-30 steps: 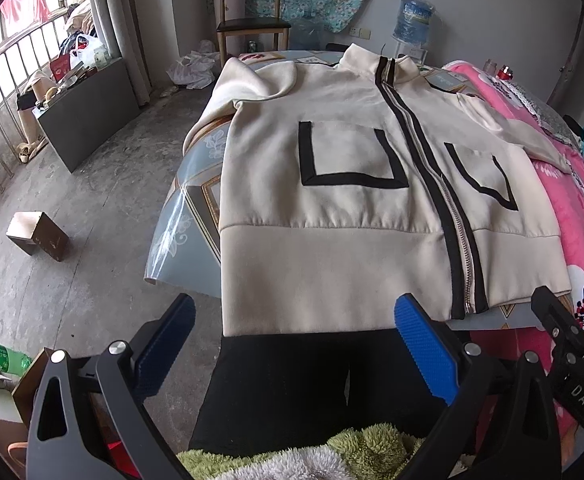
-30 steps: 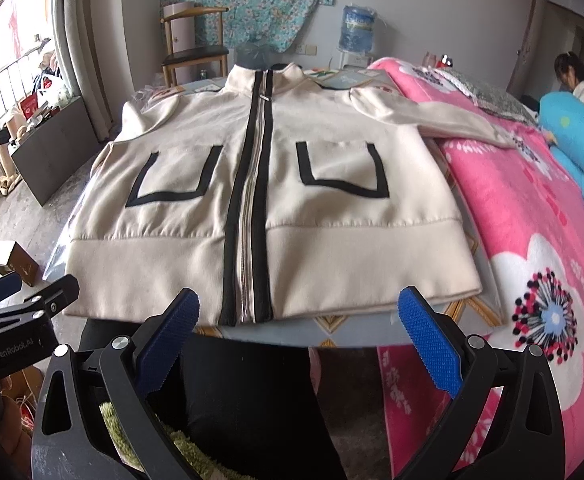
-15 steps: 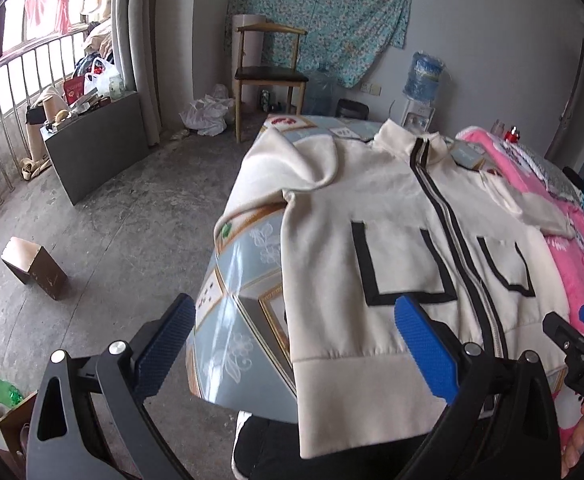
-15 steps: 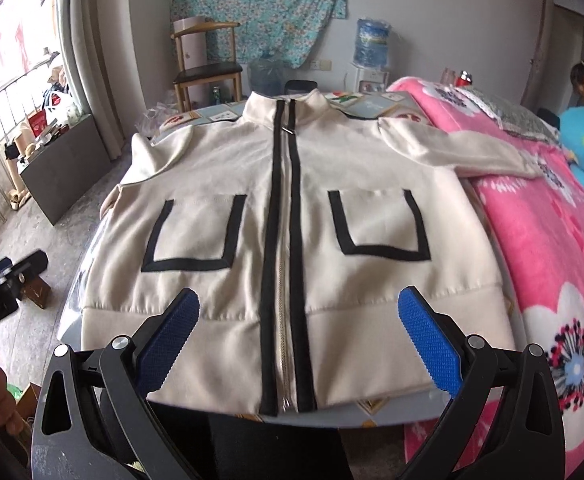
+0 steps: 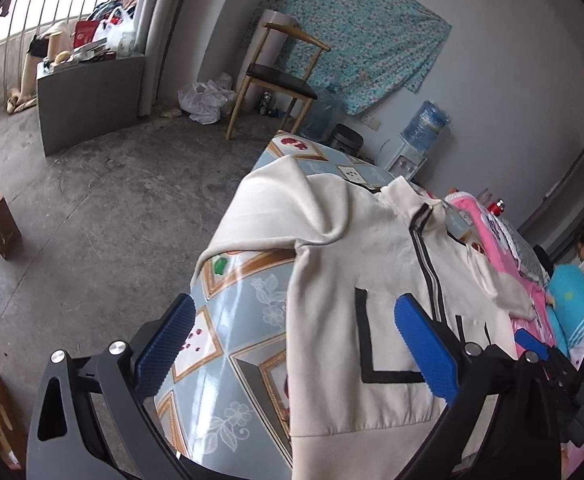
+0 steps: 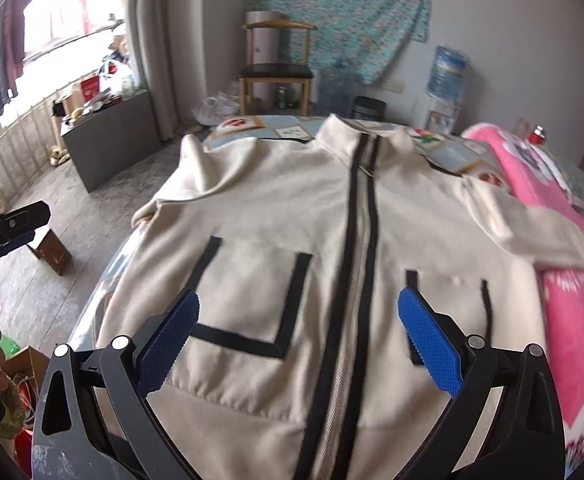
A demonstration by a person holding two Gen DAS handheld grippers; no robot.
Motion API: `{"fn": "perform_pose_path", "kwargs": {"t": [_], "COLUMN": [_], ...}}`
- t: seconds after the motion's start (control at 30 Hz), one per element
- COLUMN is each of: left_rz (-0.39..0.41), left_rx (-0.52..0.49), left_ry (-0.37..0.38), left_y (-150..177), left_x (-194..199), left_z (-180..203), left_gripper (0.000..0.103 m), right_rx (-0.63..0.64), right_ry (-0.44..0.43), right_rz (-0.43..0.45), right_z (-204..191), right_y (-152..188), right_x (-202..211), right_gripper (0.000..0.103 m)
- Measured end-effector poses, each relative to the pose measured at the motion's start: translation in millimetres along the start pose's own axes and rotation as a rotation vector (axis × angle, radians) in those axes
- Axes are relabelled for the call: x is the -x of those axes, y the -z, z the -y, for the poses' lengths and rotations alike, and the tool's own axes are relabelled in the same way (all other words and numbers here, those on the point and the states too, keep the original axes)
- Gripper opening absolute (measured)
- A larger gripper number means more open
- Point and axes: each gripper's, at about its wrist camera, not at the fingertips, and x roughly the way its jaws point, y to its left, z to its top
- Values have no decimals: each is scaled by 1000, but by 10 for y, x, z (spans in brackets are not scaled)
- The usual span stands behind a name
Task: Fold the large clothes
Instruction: 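Grasp the sleeve cuff nearest the left tool and lift it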
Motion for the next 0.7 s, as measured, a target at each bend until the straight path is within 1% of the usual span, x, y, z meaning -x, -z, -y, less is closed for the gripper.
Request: {"fn": "perform_pose_path", "kwargs": {"t": [0.07,0.17,0.23,0.27,0.3,0.37,0.4,0.43,0.5,0.53,0.57,0.63,0.67,0.7], "left_rz": [14,31,10,-11,-44,-137,-190,-241,-367,-404,-428,-457,-469,-491], "left_rx": [34,76,124,156,206,331,410,498,753,868,957,1084,1140,1211], "left_ry": [-37,-94,-133,-137,-123,-58,-9,57,185,238,259,256,292,352], "left_y": [-77,-180,-250,-280,-309,-330,-321,-290,-112,-9,88,240,301,389], "left_x": [-44,-145,-304,-399,-531,-833,-1011,-1200,-1659,-1855,-2014,-2275,-2394,-2534], "left_z": [-182,-493,-758,-877,-1040,-1384,-1553,-1729,-2134,-2290,-2414,-2588,-2634,-2668], "left_gripper": [98,98,98,98,98,98,98,98,98,98,98,98,98,98], "right_rx": [6,-2,-11,-16,-17,-17,-17,-18,-22,-24,-25,-27,-31,-34], "right_ry": [-48,-108,-131,-141,-144,-139,-135,-130,-116,-110,-101,-82,-73,-67], "right_rz": [-8,-48,-76,-91,-103,-128,-140,-150,-165,-169,-175,-184,-188,-190], "right_z": [-47,-97,-113,-121,-126,-135,-128,-119,-113,-109,-109,-97,-101,-101], "right_y": [-75,-141,-154,-159,-172,-179,-182,-189,-209,-214,-224,-244,-256,-262], "right_x": [-127,-338,-451,-515,-565,-666,-708,-746,-822,-842,-865,-925,-948,-974], "right_gripper": [97,97,97,97,97,97,97,97,97,97,97,97,97,97]}}
